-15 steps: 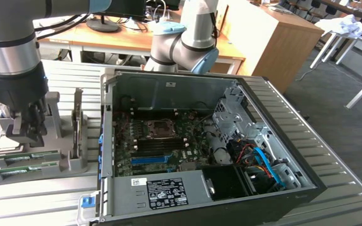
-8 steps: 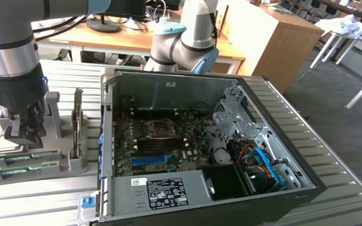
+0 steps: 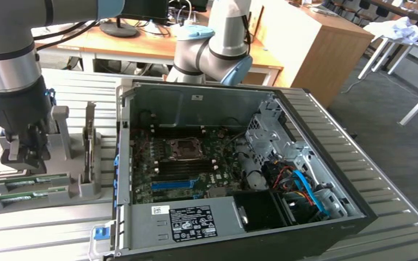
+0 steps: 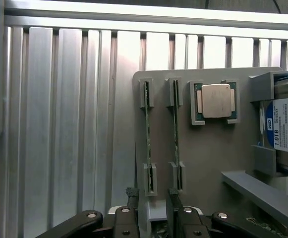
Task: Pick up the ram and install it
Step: 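Pick up the ram and move it above insertion slot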
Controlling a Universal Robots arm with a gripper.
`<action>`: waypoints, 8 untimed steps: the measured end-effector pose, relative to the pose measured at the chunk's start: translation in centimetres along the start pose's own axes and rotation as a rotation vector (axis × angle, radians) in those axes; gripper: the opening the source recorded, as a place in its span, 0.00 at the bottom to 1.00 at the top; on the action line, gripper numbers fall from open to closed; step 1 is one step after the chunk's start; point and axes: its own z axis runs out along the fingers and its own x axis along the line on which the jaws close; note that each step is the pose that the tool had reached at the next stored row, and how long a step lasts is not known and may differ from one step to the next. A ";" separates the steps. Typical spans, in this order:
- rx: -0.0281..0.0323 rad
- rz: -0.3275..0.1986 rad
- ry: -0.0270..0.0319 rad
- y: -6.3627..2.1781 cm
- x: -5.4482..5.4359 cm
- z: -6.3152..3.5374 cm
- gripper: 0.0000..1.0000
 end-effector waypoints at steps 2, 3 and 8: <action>-0.0001 0.000 0.0000 0.06 0.1 0.07 0.36; 0.0000 0.000 0.0001 0.09 0.1 0.10 0.36; -0.0001 0.000 0.0000 0.31 0.4 0.28 0.36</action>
